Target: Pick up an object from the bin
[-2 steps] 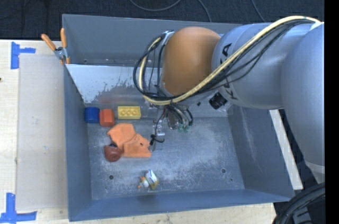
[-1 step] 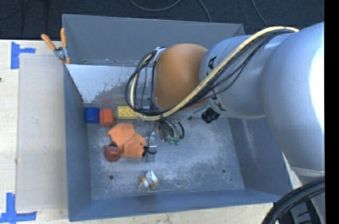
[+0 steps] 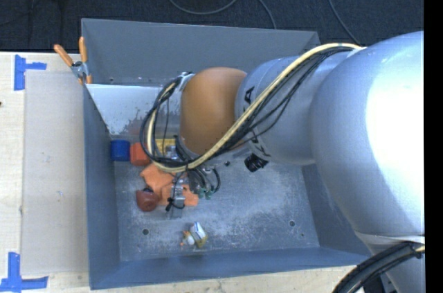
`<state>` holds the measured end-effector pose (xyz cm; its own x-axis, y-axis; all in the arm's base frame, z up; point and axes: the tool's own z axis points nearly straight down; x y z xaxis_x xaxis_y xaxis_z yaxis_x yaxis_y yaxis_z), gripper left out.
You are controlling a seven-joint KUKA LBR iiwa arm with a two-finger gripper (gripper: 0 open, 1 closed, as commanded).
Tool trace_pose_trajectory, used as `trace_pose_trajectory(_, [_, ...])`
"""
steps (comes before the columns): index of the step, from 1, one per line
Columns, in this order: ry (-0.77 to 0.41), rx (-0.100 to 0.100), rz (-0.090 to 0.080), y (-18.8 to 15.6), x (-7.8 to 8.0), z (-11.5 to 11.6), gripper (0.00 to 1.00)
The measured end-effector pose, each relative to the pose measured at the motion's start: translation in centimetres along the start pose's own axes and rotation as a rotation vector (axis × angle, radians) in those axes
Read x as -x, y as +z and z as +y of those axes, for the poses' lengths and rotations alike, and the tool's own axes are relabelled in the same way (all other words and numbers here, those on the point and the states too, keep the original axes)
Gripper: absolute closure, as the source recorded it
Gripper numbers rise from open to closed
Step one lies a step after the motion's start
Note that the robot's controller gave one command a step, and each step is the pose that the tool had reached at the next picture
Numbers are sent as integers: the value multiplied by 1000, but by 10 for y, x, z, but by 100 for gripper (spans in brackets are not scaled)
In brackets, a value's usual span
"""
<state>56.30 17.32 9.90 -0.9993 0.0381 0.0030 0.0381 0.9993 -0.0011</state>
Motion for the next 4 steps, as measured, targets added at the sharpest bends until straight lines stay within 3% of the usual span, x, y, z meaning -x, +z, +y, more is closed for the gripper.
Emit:
trace_pose_trajectory(1, [-127, 0, 6, 30, -42, 4, 100])
trace_pose_trajectory(2, [-126, 1, 6, 30, -42, 3, 100])
trace_pose_trajectory(3, [-151, -2, 13, -19, -42, 11, 100])
trace_pose_trajectory(4, [-131, 2, 2, -45, -54, 22, 100])
